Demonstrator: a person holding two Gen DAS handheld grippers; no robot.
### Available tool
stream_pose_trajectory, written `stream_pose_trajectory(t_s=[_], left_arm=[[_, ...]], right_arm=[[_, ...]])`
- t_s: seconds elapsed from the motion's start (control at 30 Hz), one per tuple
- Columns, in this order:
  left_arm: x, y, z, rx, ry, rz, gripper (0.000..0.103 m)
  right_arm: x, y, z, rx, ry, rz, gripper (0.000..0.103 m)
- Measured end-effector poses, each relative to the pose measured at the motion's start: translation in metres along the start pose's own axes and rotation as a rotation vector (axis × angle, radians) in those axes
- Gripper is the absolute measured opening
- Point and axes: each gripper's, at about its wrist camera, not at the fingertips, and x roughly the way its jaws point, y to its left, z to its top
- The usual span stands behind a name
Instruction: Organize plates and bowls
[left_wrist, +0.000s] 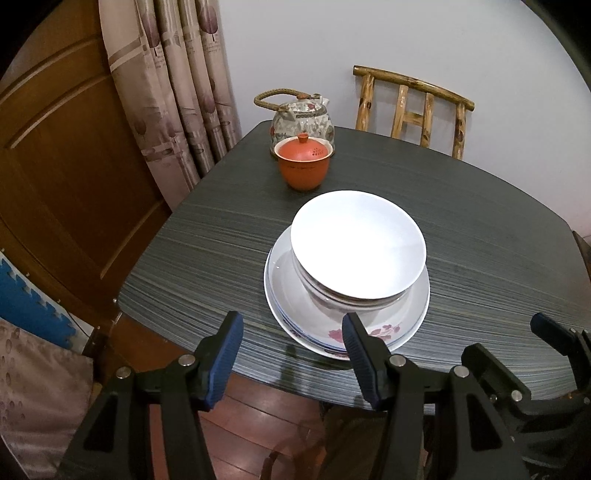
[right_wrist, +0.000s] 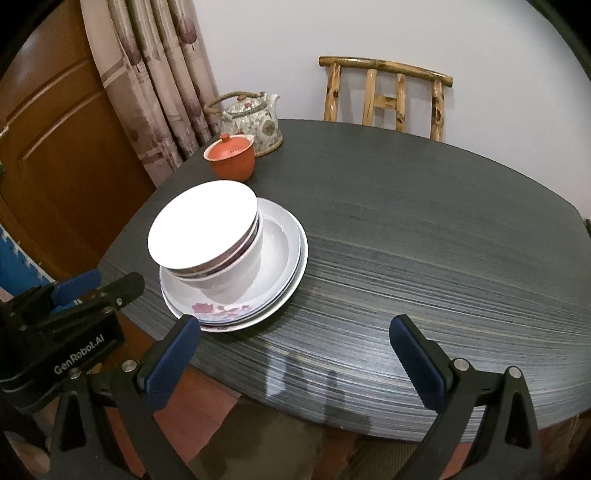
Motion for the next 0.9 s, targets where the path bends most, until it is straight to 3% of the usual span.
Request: stream_pose_trajectory(t_s=[0.9], left_arm=[[0.0004, 0.0024, -0.0015, 0.001, 0.000, -0.007, 0.057]], right_arm=[[0.0050, 0.0058, -0.0038, -0.035, 0.014, -0.033, 0.102]])
